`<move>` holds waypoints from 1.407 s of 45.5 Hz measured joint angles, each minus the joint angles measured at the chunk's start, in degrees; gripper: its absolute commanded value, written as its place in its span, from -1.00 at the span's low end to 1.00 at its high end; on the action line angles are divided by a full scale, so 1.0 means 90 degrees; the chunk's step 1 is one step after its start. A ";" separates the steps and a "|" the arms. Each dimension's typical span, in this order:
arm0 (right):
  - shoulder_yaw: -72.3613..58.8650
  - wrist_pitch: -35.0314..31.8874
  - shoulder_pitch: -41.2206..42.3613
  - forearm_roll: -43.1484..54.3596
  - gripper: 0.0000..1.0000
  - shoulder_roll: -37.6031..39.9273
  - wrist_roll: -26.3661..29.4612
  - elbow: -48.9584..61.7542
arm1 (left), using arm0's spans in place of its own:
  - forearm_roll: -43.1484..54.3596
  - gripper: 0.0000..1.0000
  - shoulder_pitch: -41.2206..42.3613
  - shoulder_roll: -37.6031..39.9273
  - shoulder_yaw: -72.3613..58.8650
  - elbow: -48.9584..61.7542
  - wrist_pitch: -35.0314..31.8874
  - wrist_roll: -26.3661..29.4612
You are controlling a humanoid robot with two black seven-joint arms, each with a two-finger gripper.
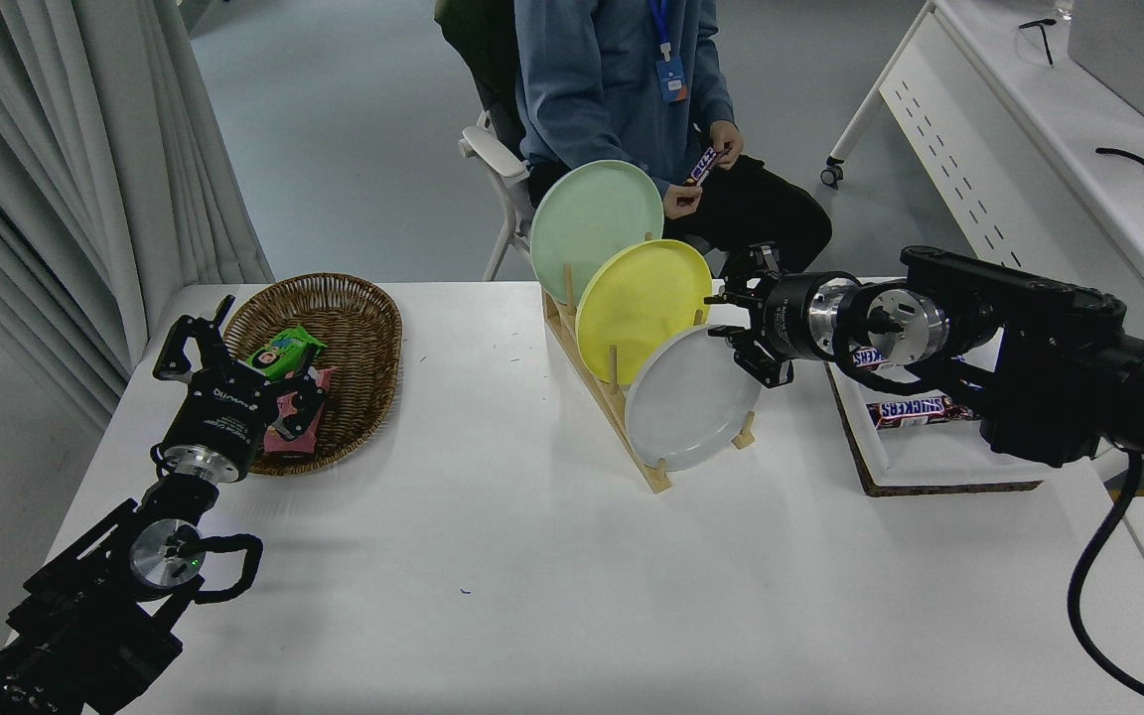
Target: Place the plate on the table
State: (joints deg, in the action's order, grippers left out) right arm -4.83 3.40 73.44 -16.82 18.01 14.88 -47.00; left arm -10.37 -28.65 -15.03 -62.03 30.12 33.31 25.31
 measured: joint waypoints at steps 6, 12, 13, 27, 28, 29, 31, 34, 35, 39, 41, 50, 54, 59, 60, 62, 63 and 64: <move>0.0000 0.0000 -0.0003 0.0006 -0.51 -0.0009 0.0003 0.0020 | 0.0000 1.00 0.0000 0.0000 0.0000 0.0000 0.0000 0.0000; 0.0000 0.0000 -0.0004 0.0010 -0.51 -0.0014 0.0004 0.0030 | 0.0000 1.00 0.0000 0.0000 -0.0001 0.0000 0.0000 0.0000; 0.0000 -0.0001 -0.0005 0.0011 -0.51 -0.0014 0.0005 0.0033 | 0.0000 1.00 0.0000 0.0000 -0.0001 0.0000 0.0000 0.0000; 0.0000 -0.0012 -0.0048 0.0059 -0.48 -0.0030 0.0005 0.0044 | 0.0000 1.00 0.0000 0.0000 -0.0001 0.0000 0.0000 0.0000; 0.0000 -0.0014 -0.0051 0.0066 -0.48 -0.0033 0.0005 0.0044 | 0.0000 1.00 0.0000 0.0000 -0.0001 0.0000 0.0000 0.0000; 0.0000 -0.0016 -0.0053 0.0071 -0.48 -0.0035 0.0005 0.0044 | 0.0000 1.00 0.0000 0.0000 -0.0001 0.0000 0.0000 0.0000; 0.0000 -0.0023 -0.0059 0.0083 -0.48 -0.0042 0.0005 0.0045 | 0.0000 1.00 0.0000 0.0000 -0.0001 0.0000 0.0000 0.0000; 0.0000 -0.0031 -0.0068 0.0101 -0.48 -0.0046 0.0003 0.0049 | 0.0000 1.00 0.0000 0.0000 -0.0001 0.0000 0.0000 0.0000; 0.0000 -0.0036 -0.0073 0.0111 -0.48 -0.0048 0.0000 0.0050 | 0.0000 1.00 0.0000 0.0000 -0.0001 0.0000 0.0000 0.0000; -0.0002 -0.0061 -0.0095 0.0169 -0.48 -0.0055 -0.0001 0.0051 | 0.0000 1.00 0.0000 0.0000 -0.0001 0.0000 0.0000 0.0000; -0.0002 -0.0075 -0.0102 0.0195 -0.48 -0.0059 -0.0001 0.0053 | 0.0000 1.00 0.0000 0.0000 -0.0001 0.0000 0.0000 0.0000; 0.0002 -0.0180 -0.0113 0.0265 -0.47 -0.0070 -0.0003 0.0050 | 0.0000 1.00 0.0000 0.0000 -0.0001 0.0000 0.0000 0.0000; 0.0013 -0.0238 -0.0113 0.0283 -0.47 -0.0073 -0.0003 0.0048 | 0.0000 1.00 0.0000 0.0000 -0.0001 0.0000 0.0000 0.0000; 0.0030 -0.0313 -0.0113 0.0300 -0.46 -0.0091 -0.0007 0.0048 | 0.0000 1.00 0.0000 0.0000 -0.0001 0.0000 0.0000 0.0000; 0.0031 -0.0328 -0.0113 0.0304 -0.46 -0.0098 -0.0007 0.0048 | 0.0000 1.00 0.0000 0.0000 -0.0001 0.0000 0.0000 0.0000; 0.0035 -0.0349 -0.0113 0.0308 -0.46 -0.0107 -0.0008 0.0048 | 0.0000 1.00 0.0000 0.0000 -0.0001 0.0000 0.0000 0.0000; 0.0036 -0.0356 -0.0113 0.0310 -0.47 -0.0111 -0.0009 0.0049 | 0.0000 1.00 0.0000 0.0000 -0.0001 0.0000 0.0000 0.0000; 0.0036 -0.0363 -0.0113 0.0312 -0.47 -0.0114 -0.0009 0.0050 | 0.0000 1.00 0.0000 0.0000 -0.0001 0.0000 0.0000 0.0000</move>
State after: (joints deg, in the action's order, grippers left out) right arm -4.50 0.13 72.42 -14.01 16.98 14.80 -46.55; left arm -10.37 -28.66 -15.03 -62.04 30.13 33.31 25.31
